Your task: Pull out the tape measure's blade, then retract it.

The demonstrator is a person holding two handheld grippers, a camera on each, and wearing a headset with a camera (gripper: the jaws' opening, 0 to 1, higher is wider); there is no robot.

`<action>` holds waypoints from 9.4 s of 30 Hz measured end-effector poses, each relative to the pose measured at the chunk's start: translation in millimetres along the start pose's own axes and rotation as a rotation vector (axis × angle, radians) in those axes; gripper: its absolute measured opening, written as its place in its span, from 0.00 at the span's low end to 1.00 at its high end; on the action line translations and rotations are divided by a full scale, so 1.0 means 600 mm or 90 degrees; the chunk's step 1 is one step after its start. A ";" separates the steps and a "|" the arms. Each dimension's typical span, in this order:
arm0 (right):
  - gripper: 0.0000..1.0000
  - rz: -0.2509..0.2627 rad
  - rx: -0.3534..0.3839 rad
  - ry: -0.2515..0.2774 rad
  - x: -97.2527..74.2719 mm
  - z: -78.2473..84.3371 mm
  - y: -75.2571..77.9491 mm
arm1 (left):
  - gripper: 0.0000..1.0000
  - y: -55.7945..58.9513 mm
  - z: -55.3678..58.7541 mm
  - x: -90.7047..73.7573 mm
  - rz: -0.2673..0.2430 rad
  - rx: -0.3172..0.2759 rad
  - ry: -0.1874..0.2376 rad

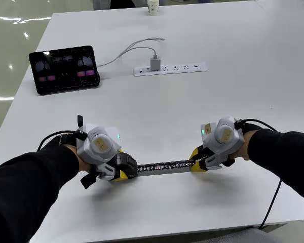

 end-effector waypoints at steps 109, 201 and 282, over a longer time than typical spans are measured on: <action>0.13 0.013 0.024 -0.051 -0.070 0.092 -0.003 | 0.35 0.001 -0.002 0.000 0.006 -0.008 -0.032; 0.99 0.332 0.336 0.174 -0.230 0.194 -0.140 | 0.99 0.045 0.171 -0.187 -0.231 -0.416 0.159; 0.50 0.017 0.038 -0.056 -0.087 0.092 0.002 | 0.99 -0.013 -0.030 -0.029 -0.476 -0.560 0.225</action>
Point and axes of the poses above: the centre of the closed fingertips' face, and the gripper's own axes: x roughly forward along the fingers, y roughly to its right, z roughly out of its underside, the point moved 1 cm from there along -x, roughly backward along the fingers, and after that the axes turned 5 degrees about -z, right-handed, at the moved point
